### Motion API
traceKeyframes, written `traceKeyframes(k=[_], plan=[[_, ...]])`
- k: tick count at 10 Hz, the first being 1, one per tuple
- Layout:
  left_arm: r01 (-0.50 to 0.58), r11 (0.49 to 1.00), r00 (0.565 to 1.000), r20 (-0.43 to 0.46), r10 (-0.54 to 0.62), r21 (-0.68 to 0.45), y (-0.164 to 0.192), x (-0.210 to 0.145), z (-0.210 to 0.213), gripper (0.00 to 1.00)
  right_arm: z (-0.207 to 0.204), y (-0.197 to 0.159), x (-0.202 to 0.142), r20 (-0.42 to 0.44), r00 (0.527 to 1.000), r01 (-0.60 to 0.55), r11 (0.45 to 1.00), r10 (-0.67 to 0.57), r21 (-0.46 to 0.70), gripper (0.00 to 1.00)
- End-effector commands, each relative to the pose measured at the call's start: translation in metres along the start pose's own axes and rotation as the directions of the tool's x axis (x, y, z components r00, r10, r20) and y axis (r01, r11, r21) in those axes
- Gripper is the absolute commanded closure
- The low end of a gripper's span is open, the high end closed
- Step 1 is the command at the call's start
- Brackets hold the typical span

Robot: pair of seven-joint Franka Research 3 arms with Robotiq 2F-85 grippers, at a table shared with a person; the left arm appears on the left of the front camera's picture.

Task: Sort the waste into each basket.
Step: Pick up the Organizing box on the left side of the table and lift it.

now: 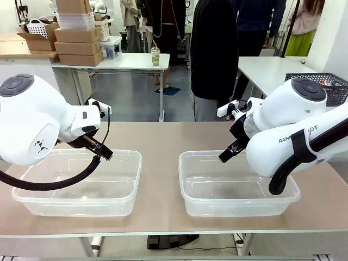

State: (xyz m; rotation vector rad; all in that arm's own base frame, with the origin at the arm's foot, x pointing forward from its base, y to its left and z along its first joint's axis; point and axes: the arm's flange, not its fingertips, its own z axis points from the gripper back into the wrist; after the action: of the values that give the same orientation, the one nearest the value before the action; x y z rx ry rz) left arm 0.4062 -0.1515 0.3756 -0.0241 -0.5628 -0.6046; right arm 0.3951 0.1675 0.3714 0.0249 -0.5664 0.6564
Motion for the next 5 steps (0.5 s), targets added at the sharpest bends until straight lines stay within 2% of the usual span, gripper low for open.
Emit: traceKeyframes(k=[1,3,4,5], plan=[[0.000,1.000,1.000,0.000,0.000,0.000,0.000,0.000,0.000,0.00,0.000,0.000,0.000,0.000,1.000,0.000,1.000,0.000,0.000,0.00],[0.000,1.000,1.000,0.000,0.000,0.000,0.000,0.000,0.000,0.00,0.000,0.000,0.000,0.000,1.000,0.000,1.000,0.000,0.000,0.00],[-0.020,1.000,0.995,0.102,0.019,0.007,0.000,0.008,0.055,0.00,0.060,-0.004,0.014,0.095,0.993,0.066,0.998,-0.064,-0.020,0.00],[0.024,1.000,0.968,0.248,-0.025,0.008,-0.006,-0.001,0.112,0.00,0.117,0.000,0.011,0.217,0.972,0.107,0.993,-0.095,-0.043,0.00]])
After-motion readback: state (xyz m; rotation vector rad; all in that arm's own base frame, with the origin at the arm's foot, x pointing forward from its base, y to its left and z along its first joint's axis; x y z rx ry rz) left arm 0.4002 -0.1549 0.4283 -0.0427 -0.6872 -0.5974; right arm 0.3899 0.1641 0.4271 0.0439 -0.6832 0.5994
